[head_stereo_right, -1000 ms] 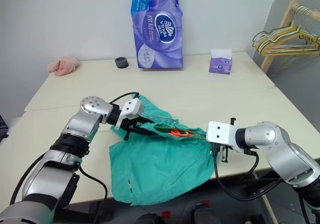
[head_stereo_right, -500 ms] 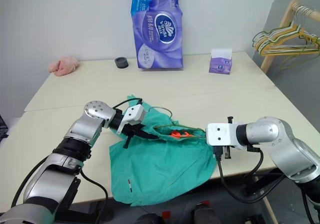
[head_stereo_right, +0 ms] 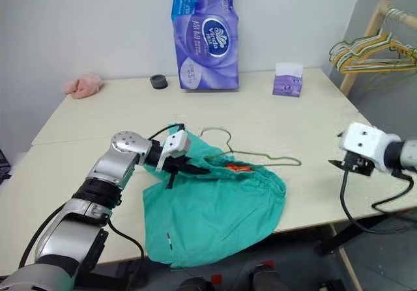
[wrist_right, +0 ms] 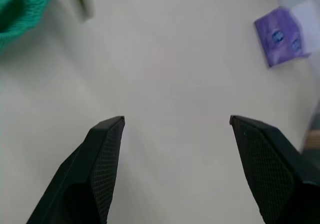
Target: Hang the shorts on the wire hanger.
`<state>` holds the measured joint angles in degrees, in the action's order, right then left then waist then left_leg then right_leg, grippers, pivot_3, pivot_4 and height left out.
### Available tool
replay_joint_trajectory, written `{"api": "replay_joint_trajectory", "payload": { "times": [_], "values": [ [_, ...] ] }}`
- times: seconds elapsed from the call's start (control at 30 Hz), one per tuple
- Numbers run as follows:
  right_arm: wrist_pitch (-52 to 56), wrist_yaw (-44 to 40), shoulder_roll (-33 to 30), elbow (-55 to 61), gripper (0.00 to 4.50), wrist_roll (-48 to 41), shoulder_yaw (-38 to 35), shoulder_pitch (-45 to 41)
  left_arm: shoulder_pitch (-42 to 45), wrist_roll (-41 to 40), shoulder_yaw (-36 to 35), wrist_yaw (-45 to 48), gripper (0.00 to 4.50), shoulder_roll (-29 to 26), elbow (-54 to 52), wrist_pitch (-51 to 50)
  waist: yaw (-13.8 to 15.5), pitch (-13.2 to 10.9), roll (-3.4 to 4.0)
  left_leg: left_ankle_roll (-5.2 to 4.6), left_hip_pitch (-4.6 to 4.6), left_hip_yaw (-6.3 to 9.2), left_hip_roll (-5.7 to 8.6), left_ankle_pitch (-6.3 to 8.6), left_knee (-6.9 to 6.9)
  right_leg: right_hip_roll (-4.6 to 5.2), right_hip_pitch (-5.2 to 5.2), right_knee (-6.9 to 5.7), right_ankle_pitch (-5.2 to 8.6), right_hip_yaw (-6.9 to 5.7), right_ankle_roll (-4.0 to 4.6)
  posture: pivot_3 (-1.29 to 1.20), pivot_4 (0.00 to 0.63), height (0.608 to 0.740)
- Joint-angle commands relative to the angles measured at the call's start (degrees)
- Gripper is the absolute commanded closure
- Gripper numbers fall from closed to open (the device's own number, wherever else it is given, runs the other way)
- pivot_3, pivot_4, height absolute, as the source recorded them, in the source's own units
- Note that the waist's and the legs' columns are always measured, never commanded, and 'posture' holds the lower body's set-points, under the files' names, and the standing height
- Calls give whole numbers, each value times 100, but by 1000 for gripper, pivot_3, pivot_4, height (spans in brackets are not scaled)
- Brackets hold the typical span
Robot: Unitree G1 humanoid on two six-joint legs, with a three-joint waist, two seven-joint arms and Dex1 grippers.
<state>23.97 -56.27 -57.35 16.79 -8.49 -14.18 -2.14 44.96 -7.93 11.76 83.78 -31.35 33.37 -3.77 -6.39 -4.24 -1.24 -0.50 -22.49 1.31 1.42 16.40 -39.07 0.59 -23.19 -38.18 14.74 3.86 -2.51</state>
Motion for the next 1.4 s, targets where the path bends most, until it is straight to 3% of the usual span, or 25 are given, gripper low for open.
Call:
{"api": "replay_joint_trajectory", "payload": {
  "times": [0.03, 0.17, 0.4, 0.5, 0.6, 0.9, 1.4],
  "values": [
    [723, 527, 665, 981, 919, -484, -133, 453, 219, -210, -308, -37, 4500, -116, -62, -166, -13, 2, 29, 0, -1, -2, 1, 0, 0, 0, -2, -5, 0, 4, 0, -190, 48, 740],
    [2018, 1613, 2269, 1678, 919, -999, 644, 506, 150, -193, -281, 127, 4500, -283, -253, -350, -90, 20, 21, 0, 31, -29, 0, 0, -2, -1, 1, -38, 2, 26, -2, -183, 49, 740],
    [2840, 2020, 2852, 1443, 919, -1342, 1011, 73, 160, -169, -259, 153, 4500, -287, -429, -469, -133, 23, 16, 1, 35, -32, 17, 0, -2, 12, 1, -39, 8, 24, -9, -170, 39, 740],
    [2974, 2119, 2920, 1318, 919, -1371, 1118, -32, 152, -156, -248, 154, 4500, -290, -464, -474, -136, 23, 17, 1, 35, -25, 16, 0, -1, 11, 0, -41, 9, 24, -8, -170, 39, 740],
    [3080, 2068, 2824, 1282, 1459, -1451, 1232, -17, 118, -159, -246, 152, 4500, -302, -531, -495, -137, 23, 17, 1, 35, -26, 16, 0, -1, 11, 0, -40, 10, 24, -8, -164, 37, 740],
    [3023, 2289, 2889, 1074, 4460, -1623, 916, -212, -1, -169, -270, 190, 4500, -386, -687, -607, -148, 23, 16, 1, 35, -25, 16, 0, -1, 11, 0, -42, 10, 24, -9, -162, 37, 740],
    [3065, 1962, 1954, 622, 4460, -1989, -21, -216, -381, -266, -86, 866, 4500, -949, -1276, -1089, -150, 23, 16, 0, 34, -24, 16, 0, 1, 10, 1, -41, 11, 23, -10, -163, 42, 740]
  ]
}}
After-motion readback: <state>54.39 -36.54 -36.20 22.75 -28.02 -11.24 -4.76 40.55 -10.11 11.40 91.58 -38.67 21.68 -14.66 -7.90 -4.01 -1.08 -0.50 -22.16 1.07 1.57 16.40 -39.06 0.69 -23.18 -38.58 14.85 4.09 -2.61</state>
